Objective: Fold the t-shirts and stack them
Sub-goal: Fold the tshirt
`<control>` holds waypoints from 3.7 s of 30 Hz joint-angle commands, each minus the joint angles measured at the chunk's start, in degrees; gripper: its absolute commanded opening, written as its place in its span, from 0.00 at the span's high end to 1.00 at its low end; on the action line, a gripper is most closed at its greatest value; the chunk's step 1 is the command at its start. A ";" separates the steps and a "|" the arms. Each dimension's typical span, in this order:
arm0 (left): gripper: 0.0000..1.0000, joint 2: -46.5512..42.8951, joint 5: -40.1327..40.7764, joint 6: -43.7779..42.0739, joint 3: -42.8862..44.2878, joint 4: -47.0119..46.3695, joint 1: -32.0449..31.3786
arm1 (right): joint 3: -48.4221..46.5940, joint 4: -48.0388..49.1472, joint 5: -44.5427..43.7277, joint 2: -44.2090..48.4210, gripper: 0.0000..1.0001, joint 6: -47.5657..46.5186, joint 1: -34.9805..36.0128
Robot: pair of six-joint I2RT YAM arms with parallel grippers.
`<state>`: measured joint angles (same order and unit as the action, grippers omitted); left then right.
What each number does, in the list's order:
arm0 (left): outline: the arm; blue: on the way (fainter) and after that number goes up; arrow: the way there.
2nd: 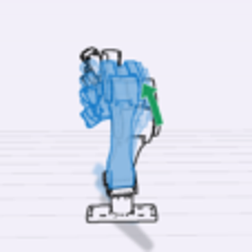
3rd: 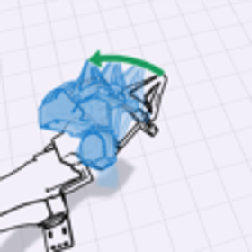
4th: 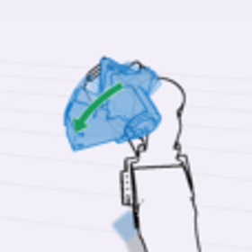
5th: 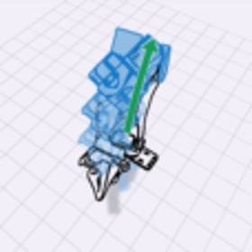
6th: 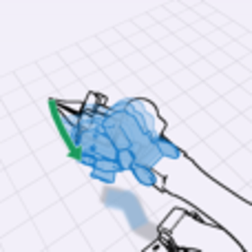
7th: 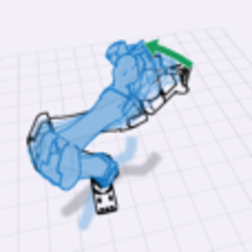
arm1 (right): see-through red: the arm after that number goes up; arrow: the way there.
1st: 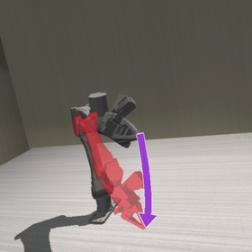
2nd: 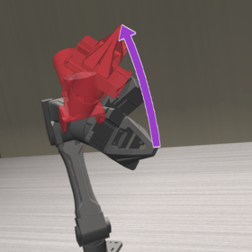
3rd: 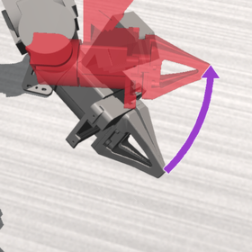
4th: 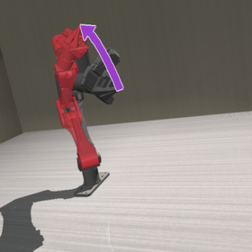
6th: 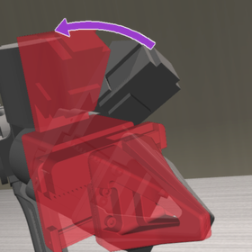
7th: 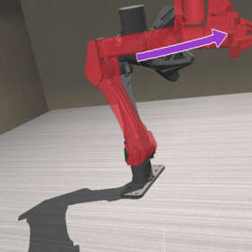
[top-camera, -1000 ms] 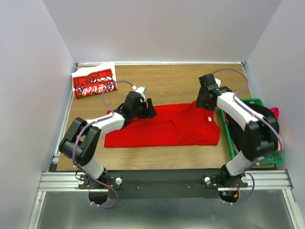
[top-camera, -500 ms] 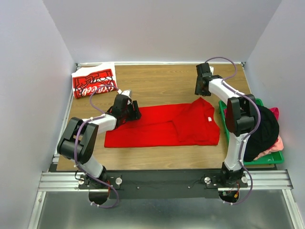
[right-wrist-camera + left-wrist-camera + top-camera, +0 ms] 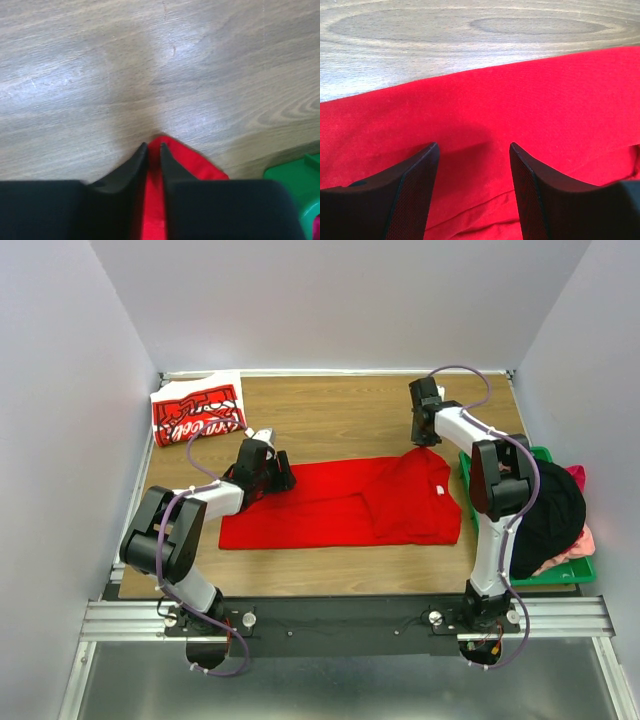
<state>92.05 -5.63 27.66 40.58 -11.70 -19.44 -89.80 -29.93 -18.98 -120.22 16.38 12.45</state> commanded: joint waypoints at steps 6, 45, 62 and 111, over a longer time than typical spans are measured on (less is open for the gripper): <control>0.34 -0.73 -1.31 0.46 -2.61 -1.83 0.72 | 1.03 0.40 -2.64 -1.42 0.94 0.14 -1.72; 0.39 -4.60 -2.19 4.86 -9.46 -6.58 0.63 | -19.07 0.49 18.28 -15.56 1.00 3.40 -11.13; 0.38 -14.61 0.35 5.48 -12.54 -1.57 -0.42 | -41.33 0.58 30.14 -26.82 0.57 4.28 -10.25; 0.39 -11.36 -6.59 17.24 -20.36 -8.77 -23.26 | -36.92 1.72 38.05 -30.32 0.36 5.59 -2.08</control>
<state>80.86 -8.75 39.46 23.38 -23.20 -39.33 -121.71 -23.77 15.75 -143.52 23.05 8.80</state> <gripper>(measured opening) 0.612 0.634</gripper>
